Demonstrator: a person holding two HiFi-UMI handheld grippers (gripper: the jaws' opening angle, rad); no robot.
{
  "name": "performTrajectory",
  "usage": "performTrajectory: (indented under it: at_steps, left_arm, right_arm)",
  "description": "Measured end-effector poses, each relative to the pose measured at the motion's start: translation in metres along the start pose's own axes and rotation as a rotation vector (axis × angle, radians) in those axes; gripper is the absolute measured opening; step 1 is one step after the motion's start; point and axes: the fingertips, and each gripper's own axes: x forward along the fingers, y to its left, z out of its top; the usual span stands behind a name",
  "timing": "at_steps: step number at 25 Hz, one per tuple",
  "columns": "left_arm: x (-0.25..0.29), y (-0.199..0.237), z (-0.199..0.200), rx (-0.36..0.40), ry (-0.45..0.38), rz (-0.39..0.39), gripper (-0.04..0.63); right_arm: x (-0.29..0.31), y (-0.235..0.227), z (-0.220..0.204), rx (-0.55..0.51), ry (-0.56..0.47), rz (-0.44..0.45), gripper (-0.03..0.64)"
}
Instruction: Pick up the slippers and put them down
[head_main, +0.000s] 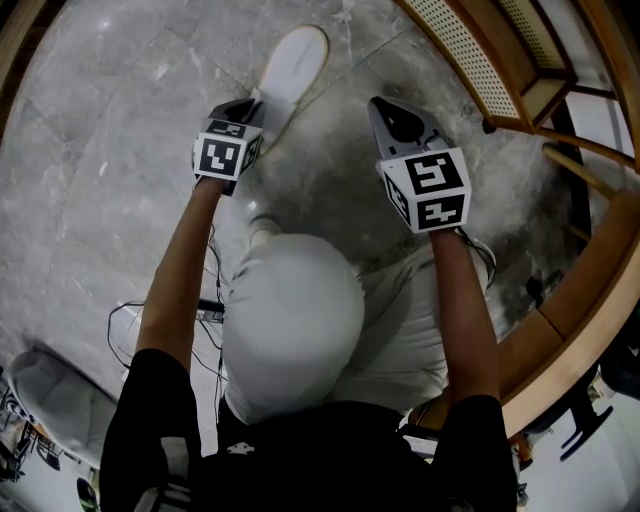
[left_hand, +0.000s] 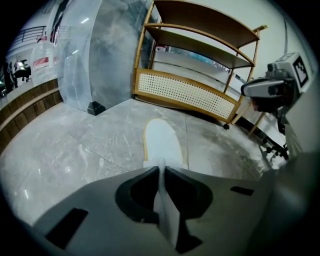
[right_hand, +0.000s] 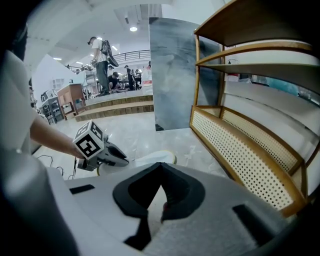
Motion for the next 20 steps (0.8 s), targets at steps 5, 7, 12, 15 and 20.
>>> performTrajectory:
  at_steps: [5,7,12,15,20]
  left_arm:
    - [-0.006,-0.004,-0.002,-0.005,0.027,-0.008,0.028]
    - [-0.006,-0.005,-0.003,-0.001,0.035,-0.013,0.028]
    - [-0.005,-0.004,-0.006,-0.003,0.039,-0.003,0.031]
    - [-0.002,-0.002,-0.008,-0.017,0.025,0.008,0.073]
    - [-0.003,0.005,-0.006,-0.037,0.006,0.025,0.123]
  right_arm:
    - [0.001,0.003,-0.009,0.0,0.012,0.011,-0.011]
    - [0.001,0.003,-0.012,-0.003,0.021,0.009,-0.011]
    - [0.002,0.005,-0.013,-0.011,0.022,0.019,-0.011]
    - [0.002,0.007,-0.013,-0.016,0.02,0.025,-0.011]
    - [0.005,0.01,-0.009,-0.017,0.015,0.042,-0.011]
